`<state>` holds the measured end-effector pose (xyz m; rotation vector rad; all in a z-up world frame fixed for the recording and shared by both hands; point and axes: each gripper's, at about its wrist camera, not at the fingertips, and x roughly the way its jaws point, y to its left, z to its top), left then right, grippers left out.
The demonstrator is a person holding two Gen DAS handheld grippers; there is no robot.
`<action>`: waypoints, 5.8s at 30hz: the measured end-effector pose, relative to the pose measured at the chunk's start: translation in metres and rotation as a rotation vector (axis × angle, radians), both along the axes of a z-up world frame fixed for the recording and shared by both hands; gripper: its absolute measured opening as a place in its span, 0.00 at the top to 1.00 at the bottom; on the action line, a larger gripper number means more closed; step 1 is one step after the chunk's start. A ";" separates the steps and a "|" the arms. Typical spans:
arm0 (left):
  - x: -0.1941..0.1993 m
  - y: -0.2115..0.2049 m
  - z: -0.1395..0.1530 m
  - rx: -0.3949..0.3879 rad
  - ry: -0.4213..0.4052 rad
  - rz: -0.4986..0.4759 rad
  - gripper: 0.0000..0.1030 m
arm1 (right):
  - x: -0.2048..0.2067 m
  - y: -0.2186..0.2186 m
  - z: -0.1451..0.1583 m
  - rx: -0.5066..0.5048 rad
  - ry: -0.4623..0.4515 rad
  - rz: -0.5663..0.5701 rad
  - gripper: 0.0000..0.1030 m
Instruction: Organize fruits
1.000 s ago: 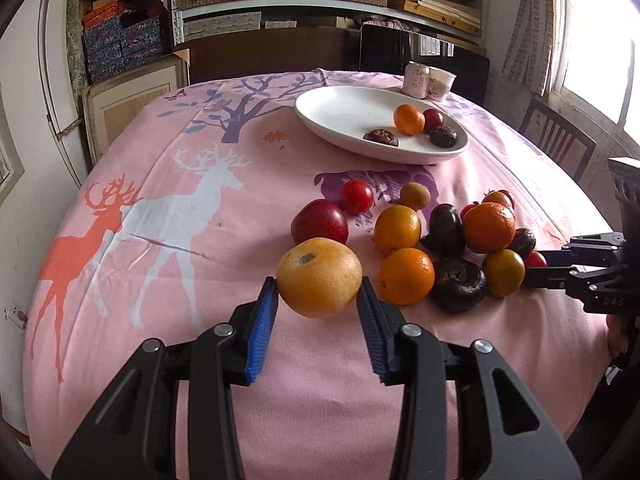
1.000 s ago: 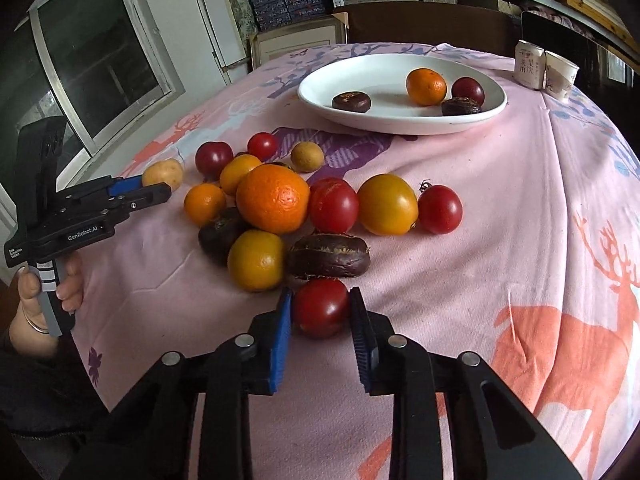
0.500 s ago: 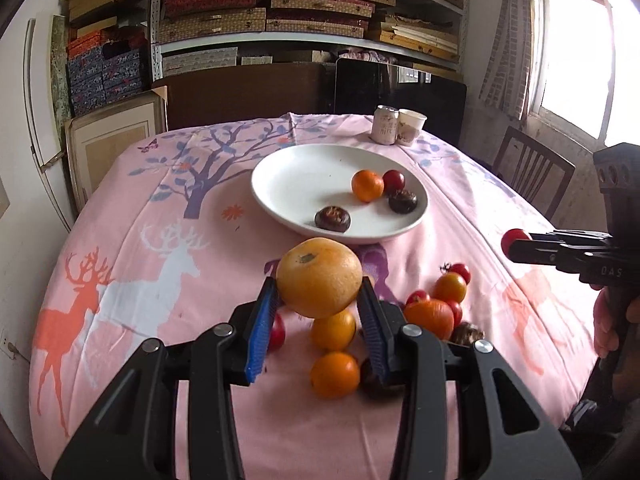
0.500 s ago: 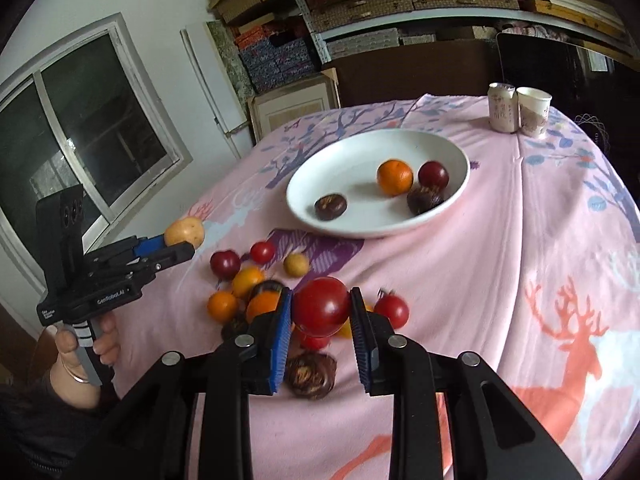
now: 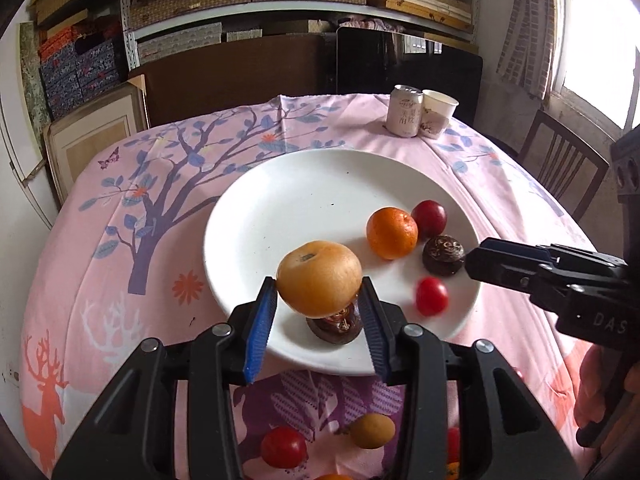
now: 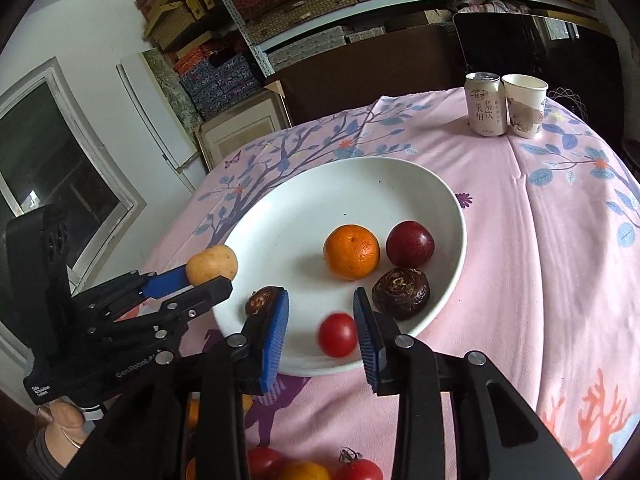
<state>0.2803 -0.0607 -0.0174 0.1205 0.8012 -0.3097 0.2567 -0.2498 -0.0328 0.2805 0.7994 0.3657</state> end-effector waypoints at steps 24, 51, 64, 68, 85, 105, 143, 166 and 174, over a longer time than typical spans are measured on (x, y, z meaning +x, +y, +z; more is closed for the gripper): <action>-0.173 0.052 -0.046 0.109 0.075 -0.037 0.52 | -0.112 -0.051 -0.040 0.153 -0.027 -0.025 0.46; -0.164 0.073 -0.043 -0.124 0.059 -0.017 0.66 | -0.147 0.030 -0.054 -0.205 0.061 0.312 0.46; -0.167 0.073 -0.033 -0.113 0.020 -0.010 0.66 | -0.158 0.002 -0.035 -0.027 -0.048 0.267 0.59; -0.147 0.060 -0.015 -0.120 0.010 -0.038 0.66 | -0.144 -0.014 -0.011 0.055 -0.076 0.242 0.59; -0.013 -0.025 -0.017 -0.086 0.094 -0.073 0.39 | -0.001 -0.025 0.009 0.092 -0.035 -0.003 0.45; -0.183 0.053 -0.043 0.027 0.071 -0.113 0.34 | -0.154 0.011 -0.040 -0.172 -0.020 0.273 0.44; -0.182 0.042 -0.011 -0.042 -0.016 -0.086 0.55 | -0.140 -0.013 -0.033 0.070 -0.014 0.232 0.67; -0.001 -0.009 -0.014 -0.110 0.046 -0.003 0.32 | 0.038 -0.013 -0.002 0.114 0.033 -0.046 0.55; -0.096 0.016 -0.007 -0.037 -0.029 -0.092 0.20 | -0.049 -0.032 -0.012 0.133 -0.104 -0.041 0.38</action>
